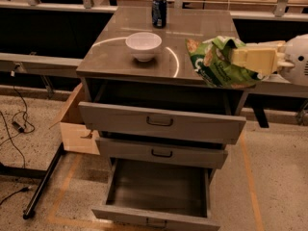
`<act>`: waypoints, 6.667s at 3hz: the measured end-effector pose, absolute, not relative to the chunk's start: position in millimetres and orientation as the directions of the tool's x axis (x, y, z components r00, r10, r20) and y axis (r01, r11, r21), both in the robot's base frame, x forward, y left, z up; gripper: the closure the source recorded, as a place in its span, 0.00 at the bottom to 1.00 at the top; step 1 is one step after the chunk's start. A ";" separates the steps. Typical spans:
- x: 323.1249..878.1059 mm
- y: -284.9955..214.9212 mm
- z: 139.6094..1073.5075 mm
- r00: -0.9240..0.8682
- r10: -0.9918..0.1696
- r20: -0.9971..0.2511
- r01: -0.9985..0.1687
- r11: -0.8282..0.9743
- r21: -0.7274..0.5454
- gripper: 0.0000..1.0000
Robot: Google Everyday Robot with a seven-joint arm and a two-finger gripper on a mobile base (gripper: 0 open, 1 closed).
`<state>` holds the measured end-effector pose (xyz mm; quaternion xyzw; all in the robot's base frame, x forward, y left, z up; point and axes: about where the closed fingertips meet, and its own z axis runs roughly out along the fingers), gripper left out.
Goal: Place green rice chip bag into bottom drawer
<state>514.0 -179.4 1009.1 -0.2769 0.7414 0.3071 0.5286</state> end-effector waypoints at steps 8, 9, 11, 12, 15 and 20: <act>435.5 -49.0 769.6 -0.433 -0.163 -0.887 -0.818 0.485 0.310 1.00; 448.4 -54.1 724.4 -0.415 -0.185 -0.891 -0.822 0.496 0.280 1.00; 470.0 -70.0 621.8 -0.399 -0.195 -0.896 -0.820 0.513 0.254 1.00; 477.3 -67.6 579.4 -0.392 -0.184 -0.901 -0.822 0.511 0.254 1.00; 498.7 -51.5 491.9 -0.420 -0.222 -0.880 -0.845 0.449 0.290 1.00; 540.4 -28.3 316.8 -0.388 -0.218 -0.895 -0.856 0.444 0.263 1.00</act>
Offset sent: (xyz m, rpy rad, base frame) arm -0.0971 0.0925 -0.0785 0.1468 0.0959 0.1568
